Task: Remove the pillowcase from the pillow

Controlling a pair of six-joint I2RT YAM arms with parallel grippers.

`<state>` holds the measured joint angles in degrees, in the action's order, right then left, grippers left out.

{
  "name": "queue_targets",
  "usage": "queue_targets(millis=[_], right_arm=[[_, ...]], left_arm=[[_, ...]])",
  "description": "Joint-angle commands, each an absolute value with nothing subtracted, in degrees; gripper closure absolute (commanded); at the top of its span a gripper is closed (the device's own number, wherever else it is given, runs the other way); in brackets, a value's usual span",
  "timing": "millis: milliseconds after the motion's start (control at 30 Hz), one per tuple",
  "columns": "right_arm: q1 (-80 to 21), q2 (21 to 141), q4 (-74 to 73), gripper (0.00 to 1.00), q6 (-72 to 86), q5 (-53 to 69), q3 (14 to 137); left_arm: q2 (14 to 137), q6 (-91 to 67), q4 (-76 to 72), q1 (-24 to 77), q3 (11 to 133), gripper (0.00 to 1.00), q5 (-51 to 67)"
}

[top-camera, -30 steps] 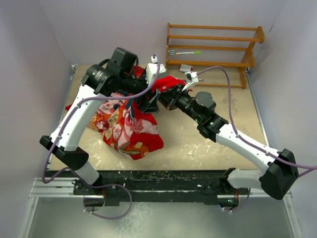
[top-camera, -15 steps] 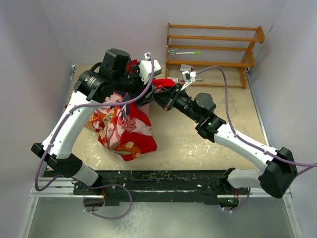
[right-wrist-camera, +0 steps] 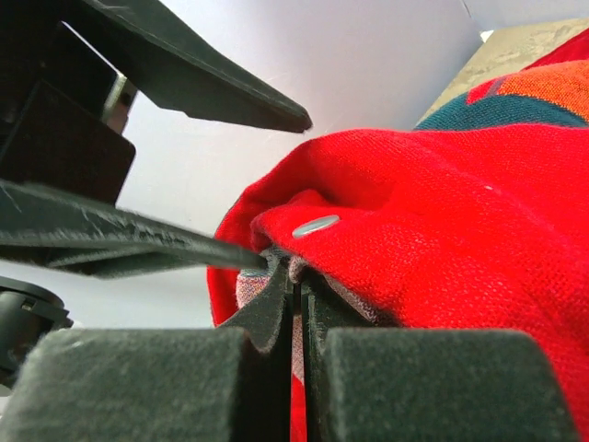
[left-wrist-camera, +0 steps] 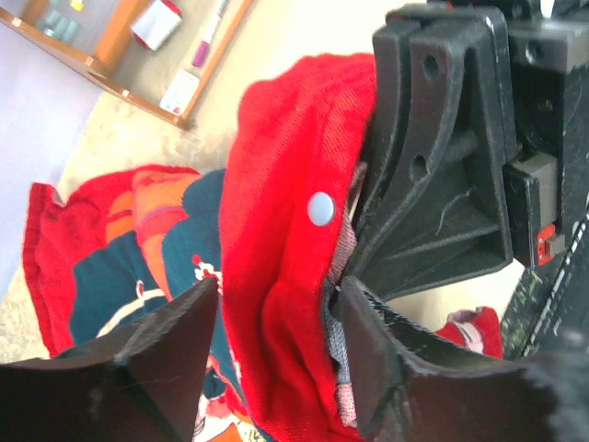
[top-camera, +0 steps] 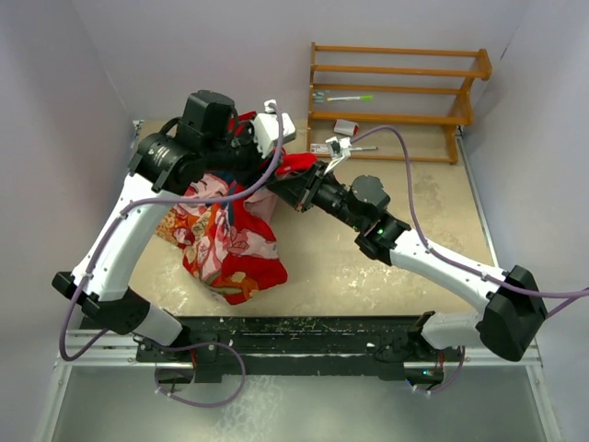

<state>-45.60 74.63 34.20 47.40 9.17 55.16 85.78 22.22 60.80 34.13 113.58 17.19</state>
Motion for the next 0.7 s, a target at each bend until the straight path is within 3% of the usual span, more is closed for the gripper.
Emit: queue_targets(millis=[0, 100, 167, 267, 400, 433, 467, 500, 600, 667], right_arm=[[-46.2, 72.9, 43.2, 1.0, 47.5, 9.6, 58.9], [-46.4, 72.6, 43.0, 1.0, 47.3, 9.5, 58.8], [-46.4, 72.4, 43.0, 1.0, 47.4, 9.4, 58.6], [-46.6, 72.3, 43.0, 1.0, 47.3, 9.4, 58.4], [-47.1, 72.3, 43.3, 1.0, 47.4, 9.2, 58.2], [-47.2, 72.3, 43.3, 1.0, 47.4, 9.2, 58.2], [-47.3, 72.2, 43.3, 1.0, 47.4, 9.2, 58.2], [-47.4, 72.2, 43.1, 1.0, 47.3, 9.2, 58.2], [-47.5, 71.6, 42.1, 1.0, 46.7, 9.1, 58.2], [-47.5, 71.2, 41.8, 1.0, 46.5, 8.8, 58.2]], left_arm=[[88.3, 25.4, 67.6, 33.7, 115.6, 0.36, 19.2], [87.3, 26.0, 66.0, 33.7, 114.0, 0.31, 17.1], [85.8, 26.3, 62.9, 33.3, 113.1, 0.35, 15.2], [84.2, 26.4, 59.8, 32.9, 112.6, 0.51, 14.0], [83.9, 25.7, 59.1, 32.9, 111.5, 0.78, 13.6], [83.9, 25.6, 59.0, 32.8, 110.6, 0.81, 13.4], [84.1, 25.5, 59.1, 32.9, 109.7, 0.79, 13.3], [84.3, 25.4, 59.7, 32.8, 109.0, 0.72, 13.7], [85.5, 26.0, 62.6, 32.8, 108.1, 0.37, 15.1], [85.8, 25.9, 62.4, 32.8, 107.6, 0.3, 14.2]])
